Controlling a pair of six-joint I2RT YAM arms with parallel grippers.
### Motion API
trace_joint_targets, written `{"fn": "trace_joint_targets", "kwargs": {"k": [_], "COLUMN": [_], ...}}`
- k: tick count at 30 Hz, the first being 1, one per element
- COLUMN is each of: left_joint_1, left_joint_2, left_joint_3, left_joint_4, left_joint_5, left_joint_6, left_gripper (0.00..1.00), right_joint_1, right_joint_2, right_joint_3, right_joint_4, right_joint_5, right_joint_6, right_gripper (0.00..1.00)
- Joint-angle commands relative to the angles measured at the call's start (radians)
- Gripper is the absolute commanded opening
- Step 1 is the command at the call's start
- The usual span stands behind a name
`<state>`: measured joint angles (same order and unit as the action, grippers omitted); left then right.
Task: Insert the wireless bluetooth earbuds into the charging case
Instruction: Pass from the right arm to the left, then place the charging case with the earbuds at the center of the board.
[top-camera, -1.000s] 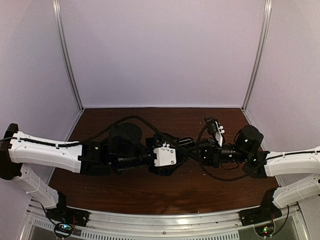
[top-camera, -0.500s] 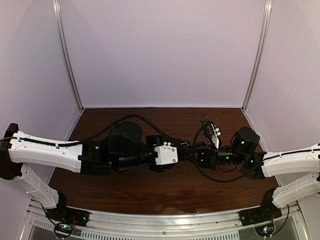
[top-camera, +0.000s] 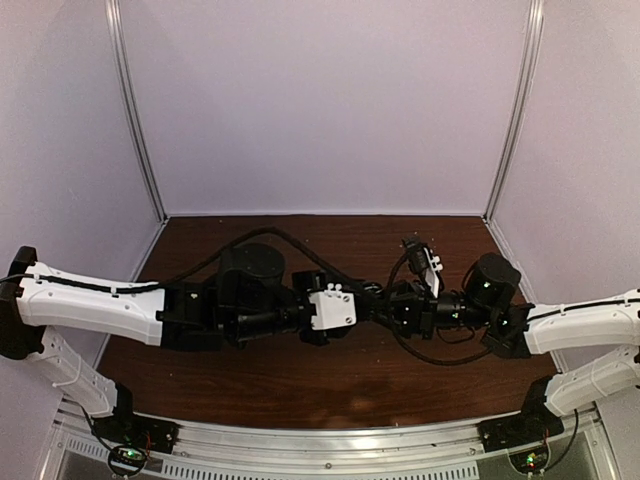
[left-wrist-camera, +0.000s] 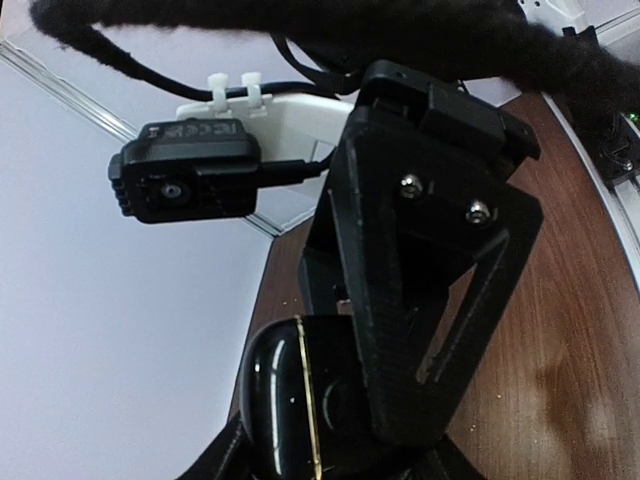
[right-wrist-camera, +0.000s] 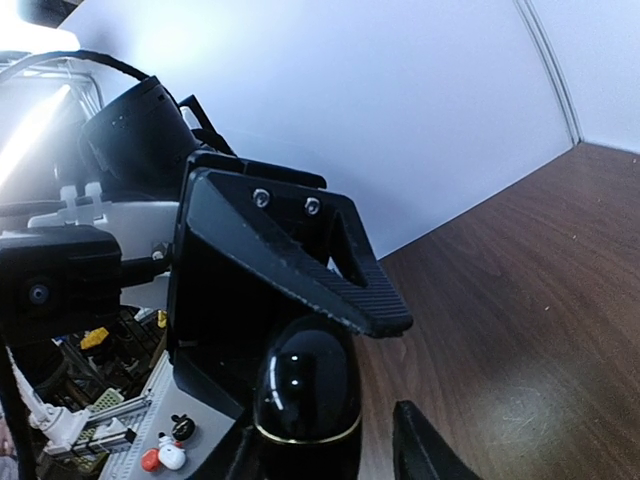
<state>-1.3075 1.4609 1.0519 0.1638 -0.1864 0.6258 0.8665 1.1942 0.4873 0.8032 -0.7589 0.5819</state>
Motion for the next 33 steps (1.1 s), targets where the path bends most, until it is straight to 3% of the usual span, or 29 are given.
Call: {"fn": "trace_joint_targets", "kwargs": {"k": [1,9,14,25,33], "left_joint_1": [-0.004,0.089,0.297,0.597,0.679], "left_joint_2": [0.003,-0.039,-0.072,0.001,0.192], "left_joint_3": [-0.001,-0.041,-0.102,-0.195,-0.166], "left_joint_4": [0.058,0.065,0.071,0.098,0.093], "left_joint_5": [-0.004,0.068,0.28,0.353,0.341], "left_joint_6": [-0.053,-0.216,-0.42,-0.698,-0.763], "left_gripper": [0.22,0.2,0.2,0.17,0.18], "right_joint_1": [-0.009,-0.065,-0.116,-0.199,-0.208], "right_joint_2": [-0.043,-0.102,-0.157,-0.202,-0.191], "right_joint_3": [0.012,0.018,0.013,-0.032,-0.073], "right_joint_4": [-0.004,-0.069,-0.123,-0.149,-0.125], "right_joint_5": [0.021,0.031,0.053,0.069,0.101], "right_joint_6": [-0.037,-0.089,-0.126,-0.139,-0.127], "right_gripper": [0.48,0.82,0.96,1.0,1.0]}}
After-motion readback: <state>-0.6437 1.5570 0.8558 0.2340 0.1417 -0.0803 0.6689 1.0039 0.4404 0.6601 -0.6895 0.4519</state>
